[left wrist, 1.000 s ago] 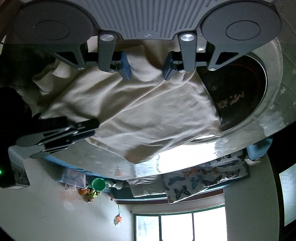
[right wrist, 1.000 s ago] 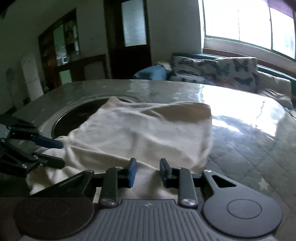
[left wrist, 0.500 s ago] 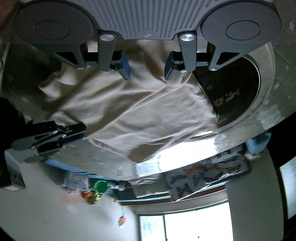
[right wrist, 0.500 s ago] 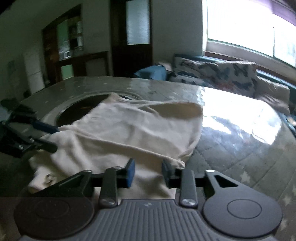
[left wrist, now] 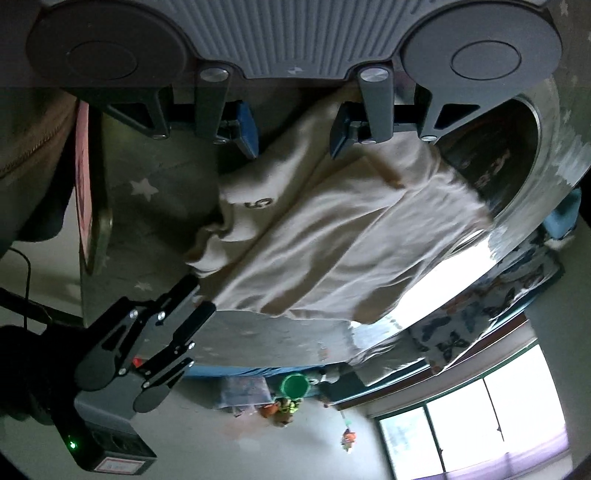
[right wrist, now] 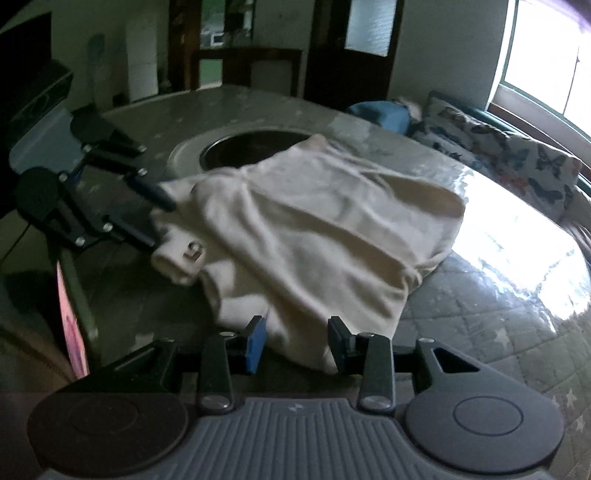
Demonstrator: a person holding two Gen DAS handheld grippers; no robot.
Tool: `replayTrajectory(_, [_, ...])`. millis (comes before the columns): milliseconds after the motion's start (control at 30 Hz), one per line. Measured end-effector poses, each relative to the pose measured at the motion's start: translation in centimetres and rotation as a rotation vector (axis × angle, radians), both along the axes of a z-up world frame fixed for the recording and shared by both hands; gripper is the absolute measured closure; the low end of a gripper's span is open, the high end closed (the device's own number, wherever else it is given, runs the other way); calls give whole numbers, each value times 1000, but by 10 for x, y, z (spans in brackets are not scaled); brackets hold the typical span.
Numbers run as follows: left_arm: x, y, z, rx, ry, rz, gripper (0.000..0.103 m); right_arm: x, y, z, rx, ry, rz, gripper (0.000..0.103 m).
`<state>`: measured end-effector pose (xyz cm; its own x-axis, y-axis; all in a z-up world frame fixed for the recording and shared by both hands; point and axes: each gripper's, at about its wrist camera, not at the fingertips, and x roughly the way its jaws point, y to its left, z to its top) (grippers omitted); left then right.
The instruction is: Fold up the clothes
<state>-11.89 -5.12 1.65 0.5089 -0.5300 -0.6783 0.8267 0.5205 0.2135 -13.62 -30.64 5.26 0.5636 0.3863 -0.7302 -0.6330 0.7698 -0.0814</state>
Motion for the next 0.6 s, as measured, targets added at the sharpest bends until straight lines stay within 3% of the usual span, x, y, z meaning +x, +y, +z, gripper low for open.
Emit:
replayTrajectory(167, [2,-8,-7,-4,0,-16,62,-6,3,-6,-27,16,30,65])
replayTrajectory(233, [4,-10,-8,-18,0,-9,81,-7,4,-8,-35,18,42,65])
replayTrajectory(333, [7,-11,-7,-48,-2,19,92,-8,5,-10,-40,10,60,58])
replayTrajectory(600, [39,-3,14,-200,60,146,93,-11,9,-9,-45,-41,74,50])
